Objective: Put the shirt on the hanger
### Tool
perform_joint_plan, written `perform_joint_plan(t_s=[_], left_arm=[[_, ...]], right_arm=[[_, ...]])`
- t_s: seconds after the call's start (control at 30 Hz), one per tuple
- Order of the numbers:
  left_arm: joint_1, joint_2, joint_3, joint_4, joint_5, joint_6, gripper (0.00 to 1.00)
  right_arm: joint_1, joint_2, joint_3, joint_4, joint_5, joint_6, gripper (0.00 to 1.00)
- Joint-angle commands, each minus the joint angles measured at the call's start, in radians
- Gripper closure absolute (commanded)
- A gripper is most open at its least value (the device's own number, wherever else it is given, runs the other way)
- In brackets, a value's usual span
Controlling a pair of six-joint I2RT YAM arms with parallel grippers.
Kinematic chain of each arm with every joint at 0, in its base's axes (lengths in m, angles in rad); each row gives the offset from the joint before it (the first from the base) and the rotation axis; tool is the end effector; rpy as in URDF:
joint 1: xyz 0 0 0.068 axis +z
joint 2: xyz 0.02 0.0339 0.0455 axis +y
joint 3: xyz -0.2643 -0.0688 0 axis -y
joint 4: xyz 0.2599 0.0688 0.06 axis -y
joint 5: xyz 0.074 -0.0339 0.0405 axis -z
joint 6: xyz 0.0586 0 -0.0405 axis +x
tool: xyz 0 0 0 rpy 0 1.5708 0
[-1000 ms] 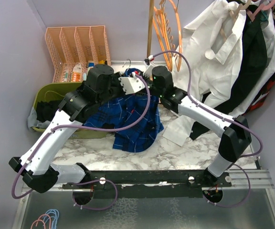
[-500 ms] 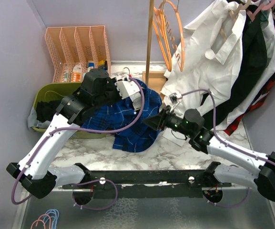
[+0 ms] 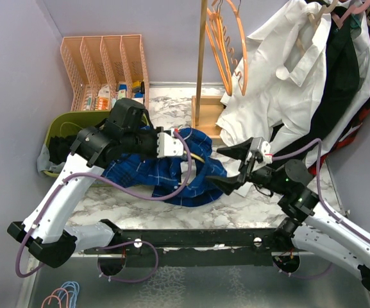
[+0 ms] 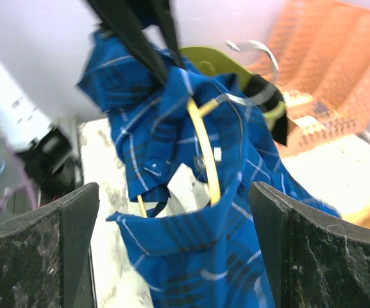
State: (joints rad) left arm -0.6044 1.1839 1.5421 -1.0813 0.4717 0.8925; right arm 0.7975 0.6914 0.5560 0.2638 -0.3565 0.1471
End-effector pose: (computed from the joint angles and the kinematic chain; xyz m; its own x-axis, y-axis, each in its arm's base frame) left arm 0.1801 -0.1567 0.4221 0.2708 0.6559 -0.7046 0.9175 0.0457 0.3951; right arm 0.1320 0.1645 0.3229 -0.0453 0.1503 -0.9876 -0.9156 0.3891 0.1012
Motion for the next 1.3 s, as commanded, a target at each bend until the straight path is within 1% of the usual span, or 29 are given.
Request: perform_joint_plan(t_s=[0.0,0.03,0.1,0.17,0.23,0.27,0.4,0.47,0.57,0.63,0.77,0.87,0.93,1.03,1.07,1.17,1.2,1.23,1.27], left_arm=[[-0.003,-0.018,0.027,-0.150,0.191,0.168,1.00],[-0.003,-0.018,0.032,-0.156,0.200,0.179,1.00],[-0.004,-0.021,0.039,-0.173,0.210,0.207,1.00],[-0.007,-0.026,0.041,-0.178,0.210,0.225,1.00],[-0.009,-0.030,0.042,-0.184,0.204,0.245,1.00],[-0.008,-0.030,0.041,-0.184,0.203,0.255,1.00],[-0.009,-0.013,0.057,-0.180,0.230,0.252,1.00],[-0.009,-0.007,0.070,-0.196,0.253,0.261,1.00],[-0.009,0.001,0.088,-0.219,0.277,0.269,1.00],[-0.009,0.005,0.098,-0.229,0.292,0.270,1.00],[-0.009,0.011,0.124,-0.265,0.327,0.272,1.00],[-0.009,0.012,0.140,-0.272,0.341,0.267,1.00],[-0.008,0.014,0.144,-0.266,0.346,0.261,1.00],[-0.005,0.019,0.142,-0.256,0.350,0.253,1.00],[-0.005,0.021,0.142,-0.253,0.352,0.250,1.00],[-0.002,0.030,0.147,-0.246,0.366,0.245,1.00],[-0.001,0.033,0.150,-0.246,0.370,0.243,1.00],[0.000,0.037,0.155,-0.246,0.372,0.241,1.00],[0.000,0.042,0.159,-0.244,0.373,0.240,1.00]], right_arm=[[-0.002,0.075,0.178,-0.343,-0.346,-0.347,0.00],[-0.016,0.118,0.217,-0.401,-0.350,-0.358,0.01],[-0.083,0.205,0.264,-0.498,-0.494,-0.380,0.07],[-0.151,0.256,0.271,-0.497,-0.652,-0.346,0.14],[-0.158,0.270,0.270,-0.474,-0.734,-0.306,0.16],[-0.158,0.269,0.270,-0.477,-0.742,-0.301,0.16],[-0.158,0.210,0.238,-0.503,-0.645,-0.278,0.15],[-0.158,0.200,0.233,-0.526,-0.628,-0.274,0.15],[-0.158,0.199,0.221,-0.523,-0.613,-0.261,0.19],[-0.157,0.203,0.205,-0.498,-0.607,-0.235,0.22],[-0.156,0.222,0.189,-0.419,-0.577,-0.181,0.22],[-0.156,0.237,0.189,-0.360,-0.549,-0.148,0.28],[-0.156,0.245,0.188,-0.304,-0.571,-0.106,0.33],[-0.148,0.255,0.199,-0.212,-0.605,-0.031,0.44],[-0.139,0.260,0.207,-0.200,-0.607,-0.022,0.51],[-0.090,0.300,0.242,-0.191,-0.577,-0.002,0.82],[-0.070,0.320,0.256,-0.190,-0.572,0.003,0.89],[-0.050,0.338,0.268,-0.190,-0.568,0.006,0.93],[-0.026,0.356,0.276,-0.187,-0.557,0.005,0.94]])
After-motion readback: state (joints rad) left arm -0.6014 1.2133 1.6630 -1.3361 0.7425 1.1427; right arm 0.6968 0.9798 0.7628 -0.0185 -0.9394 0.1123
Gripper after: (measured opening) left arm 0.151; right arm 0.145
